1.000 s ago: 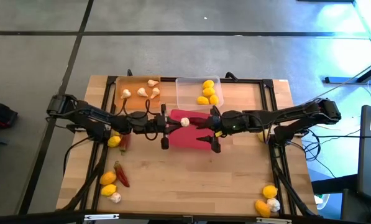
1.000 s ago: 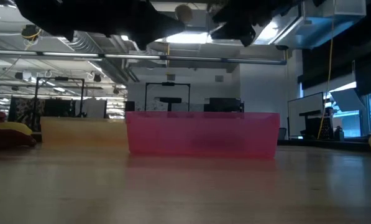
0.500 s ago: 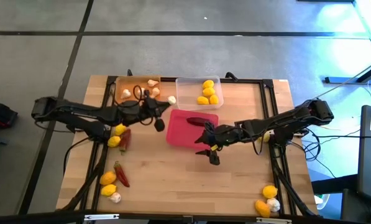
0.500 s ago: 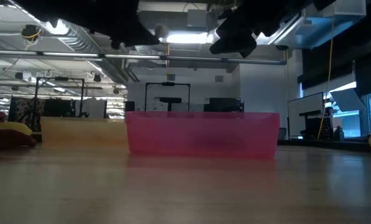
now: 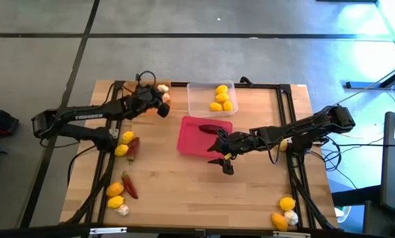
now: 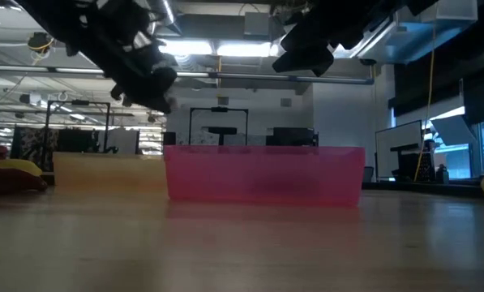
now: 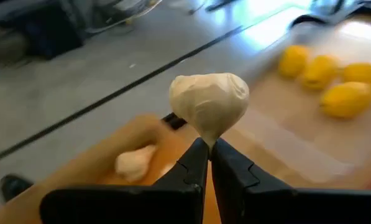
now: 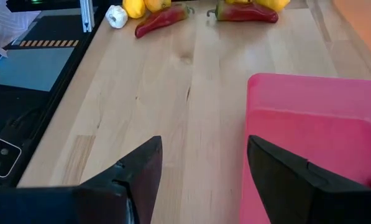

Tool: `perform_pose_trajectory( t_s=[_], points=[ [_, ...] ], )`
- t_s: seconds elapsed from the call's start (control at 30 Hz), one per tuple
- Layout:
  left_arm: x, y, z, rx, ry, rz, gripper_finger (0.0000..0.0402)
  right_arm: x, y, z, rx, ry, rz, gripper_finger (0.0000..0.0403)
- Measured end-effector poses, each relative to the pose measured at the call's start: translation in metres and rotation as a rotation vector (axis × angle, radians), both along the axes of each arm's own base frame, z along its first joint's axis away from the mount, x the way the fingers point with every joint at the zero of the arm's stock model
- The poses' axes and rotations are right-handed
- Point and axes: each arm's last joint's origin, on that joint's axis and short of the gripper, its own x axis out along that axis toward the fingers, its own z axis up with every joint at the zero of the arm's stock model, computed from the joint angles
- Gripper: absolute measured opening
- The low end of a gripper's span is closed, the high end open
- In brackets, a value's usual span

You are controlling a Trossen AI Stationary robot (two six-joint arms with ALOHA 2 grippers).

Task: Sort produce into baskets
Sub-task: Put the white garlic in the orange bin

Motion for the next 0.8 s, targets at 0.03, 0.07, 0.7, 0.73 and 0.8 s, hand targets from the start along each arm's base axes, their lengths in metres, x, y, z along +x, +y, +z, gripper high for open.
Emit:
perform_pose_trajectory(
  t_s=[0.03, 0.07, 0.7, 0.73, 0.8],
  points=[
    [-0.002, 0.004, -0.002, -0.008, 0.012, 0.021, 0.0015, 0.000, 0.000, 0.000, 0.000, 0.000, 0.000, 0.0230],
    [-0.003, 0.008, -0.005, -0.015, 0.024, 0.040, 0.0015, 0.000, 0.000, 0.000, 0.000, 0.000, 0.000, 0.0230],
    [-0.010, 0.052, -0.054, -0.163, 0.152, 0.247, 0.0015, -0.001, 0.000, -0.008, 0.011, -0.030, -0.002, 0.0230],
    [-0.010, 0.052, -0.055, -0.165, 0.157, 0.248, 0.0015, -0.001, 0.000, -0.008, 0.011, -0.031, -0.002, 0.0230],
    [-0.009, 0.053, -0.058, -0.169, 0.169, 0.245, 0.0015, -0.001, 0.000, -0.008, 0.011, -0.030, -0.002, 0.0230]
  ],
)
